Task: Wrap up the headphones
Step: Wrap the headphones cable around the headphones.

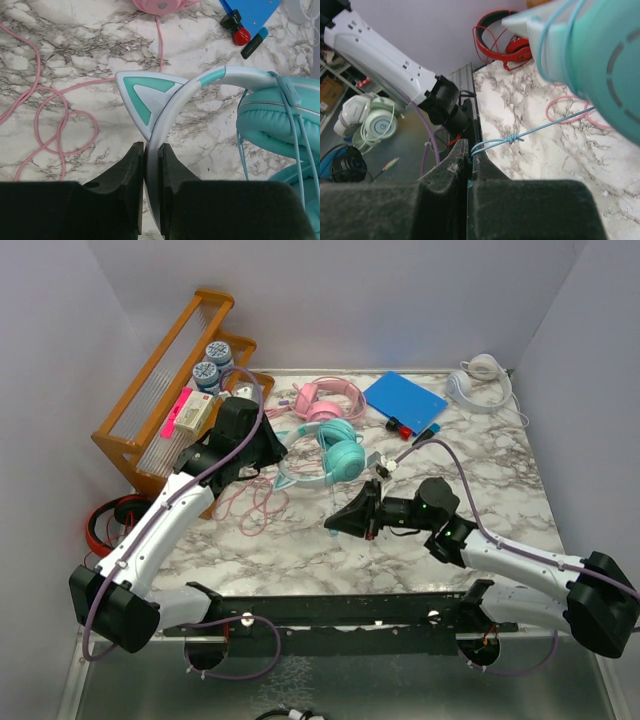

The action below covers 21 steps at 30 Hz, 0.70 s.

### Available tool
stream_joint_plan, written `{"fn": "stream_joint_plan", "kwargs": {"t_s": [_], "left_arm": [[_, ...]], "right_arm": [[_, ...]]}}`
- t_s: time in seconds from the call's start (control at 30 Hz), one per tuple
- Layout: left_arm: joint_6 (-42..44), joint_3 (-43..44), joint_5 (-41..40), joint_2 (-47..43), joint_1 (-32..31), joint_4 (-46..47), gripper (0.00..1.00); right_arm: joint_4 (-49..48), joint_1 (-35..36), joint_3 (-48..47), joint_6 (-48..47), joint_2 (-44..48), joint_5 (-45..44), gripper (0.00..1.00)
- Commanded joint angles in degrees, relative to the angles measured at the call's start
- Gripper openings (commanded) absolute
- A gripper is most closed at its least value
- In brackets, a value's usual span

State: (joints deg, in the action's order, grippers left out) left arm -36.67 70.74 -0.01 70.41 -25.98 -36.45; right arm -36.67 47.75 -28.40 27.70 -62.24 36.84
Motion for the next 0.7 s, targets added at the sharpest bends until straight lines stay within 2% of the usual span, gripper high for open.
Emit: {"fn": "stream_joint_plan", "kwargs": {"t_s": [0.0,0.2,0.3,0.4,0.47,0.57,0.67], "left_arm": [[-5.2,-5.4,-7.1,-4.6,0.8,12.3,0.0],[-4.8,-16.3,-10.8,-10.8,0.3,23.0,0.0],[-4.4,-19.7,-11.1,-12.5,-0.1,26.2,0.0],[-4.7,-22.2,-11.3,-13.6,-0.5,28.8,0.0],[-4.7,-23.2,-11.7,-14.0,-0.9,29.7,0.0],[-4.3,-23.9,-12.7,-14.5,-1.4,30.0,0.0],[-3.6,-24.4,-13.1,-14.7,-1.6,30.0,0.0]], "right_arm": [[2.4,1.0,-4.7,4.2,-1.9,-3.1,0.03],[2.7,1.0,-11.8,12.3,-8.1,-7.0,0.06],[-1.6,1.0,-13.8,19.2,-13.0,-7.4,0.06],[-7.8,1.0,-15.7,25.3,-18.3,-6.5,0.1],[-8.6,1.0,-17.6,28.1,-21.1,-7.4,0.12],[-10.1,1.0,-18.1,31.8,-23.2,-11.8,0.12],[-12.0,1.0,-17.0,34.1,-23.2,-16.8,0.18]]}}
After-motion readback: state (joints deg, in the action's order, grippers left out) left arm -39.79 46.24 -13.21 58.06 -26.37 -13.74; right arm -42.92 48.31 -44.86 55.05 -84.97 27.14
